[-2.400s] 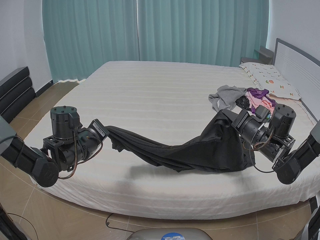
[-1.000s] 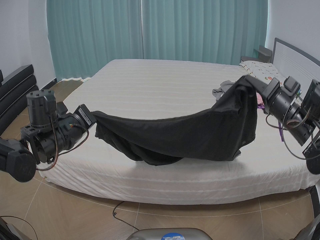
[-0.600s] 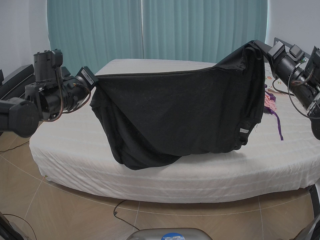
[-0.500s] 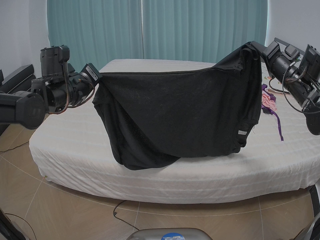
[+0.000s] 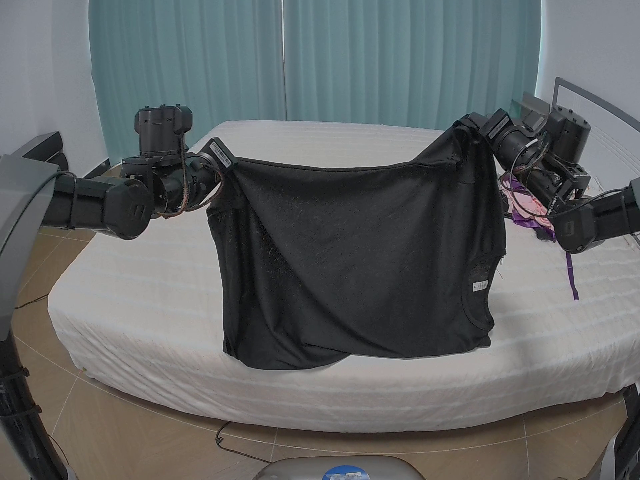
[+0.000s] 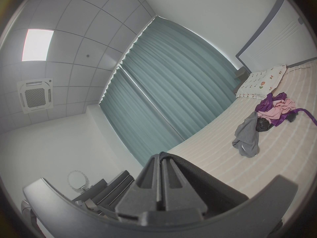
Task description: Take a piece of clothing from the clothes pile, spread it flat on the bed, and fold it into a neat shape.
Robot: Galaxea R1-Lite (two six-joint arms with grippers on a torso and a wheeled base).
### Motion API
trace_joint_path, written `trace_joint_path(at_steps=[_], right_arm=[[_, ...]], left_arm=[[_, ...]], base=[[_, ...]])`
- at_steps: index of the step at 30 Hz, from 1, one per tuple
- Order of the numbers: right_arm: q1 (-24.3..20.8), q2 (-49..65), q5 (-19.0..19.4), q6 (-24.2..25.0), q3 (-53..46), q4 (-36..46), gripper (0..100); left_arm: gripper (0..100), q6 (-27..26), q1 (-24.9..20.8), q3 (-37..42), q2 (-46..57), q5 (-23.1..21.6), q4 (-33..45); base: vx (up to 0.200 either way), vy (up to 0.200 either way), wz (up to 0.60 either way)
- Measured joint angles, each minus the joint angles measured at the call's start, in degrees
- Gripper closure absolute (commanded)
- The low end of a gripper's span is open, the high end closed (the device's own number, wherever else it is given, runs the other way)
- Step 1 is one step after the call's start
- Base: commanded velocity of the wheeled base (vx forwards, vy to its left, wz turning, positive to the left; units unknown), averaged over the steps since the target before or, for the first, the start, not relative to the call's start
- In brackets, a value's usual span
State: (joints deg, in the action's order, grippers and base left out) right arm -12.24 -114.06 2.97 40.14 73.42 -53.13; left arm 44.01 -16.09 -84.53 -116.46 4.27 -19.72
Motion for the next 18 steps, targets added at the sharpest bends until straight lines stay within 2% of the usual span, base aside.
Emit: trace_joint_path(at_steps=[8,18], right_arm=[[0.06,-7.53,-2.19,-1.61,4.08,-0.35,100],[-0.29,-15.17,-4.1,-1.89,5.88,-2.29,100]], left_arm=[[100,0.0,-0.33,-5.94,-7.52,0.02,-0.04],[100,-0.09,-0.33,-8.98,-15.02,0.27,-0.33]], base=[[0.2,0.0,0.0],[0.0,0.0,0.0]])
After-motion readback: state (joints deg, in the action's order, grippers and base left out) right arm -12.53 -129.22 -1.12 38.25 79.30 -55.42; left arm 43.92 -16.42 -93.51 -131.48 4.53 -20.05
